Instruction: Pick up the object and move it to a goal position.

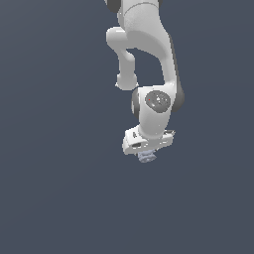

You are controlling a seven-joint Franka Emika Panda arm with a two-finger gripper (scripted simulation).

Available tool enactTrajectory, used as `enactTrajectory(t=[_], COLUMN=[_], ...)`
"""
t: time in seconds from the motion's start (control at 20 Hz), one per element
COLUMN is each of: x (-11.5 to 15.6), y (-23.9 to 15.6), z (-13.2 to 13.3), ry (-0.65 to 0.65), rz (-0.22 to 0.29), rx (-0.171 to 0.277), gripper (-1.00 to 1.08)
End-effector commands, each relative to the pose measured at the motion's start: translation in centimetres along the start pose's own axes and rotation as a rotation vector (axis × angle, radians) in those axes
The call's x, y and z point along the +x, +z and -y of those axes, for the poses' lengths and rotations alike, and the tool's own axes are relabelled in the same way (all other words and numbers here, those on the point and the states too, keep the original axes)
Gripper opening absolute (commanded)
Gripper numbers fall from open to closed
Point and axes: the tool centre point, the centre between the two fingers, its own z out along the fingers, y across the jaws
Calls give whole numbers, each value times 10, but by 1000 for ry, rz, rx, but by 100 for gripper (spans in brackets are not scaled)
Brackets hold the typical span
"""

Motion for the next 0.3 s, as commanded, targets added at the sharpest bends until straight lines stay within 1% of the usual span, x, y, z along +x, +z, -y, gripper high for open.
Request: enactTrajectory(t=[0.0, 0.25], x=[0, 1], y=[-8, -13], z=[14, 24], ry=[2, 2], rz=[1, 1], rx=[0, 0], gripper=[-100, -100])
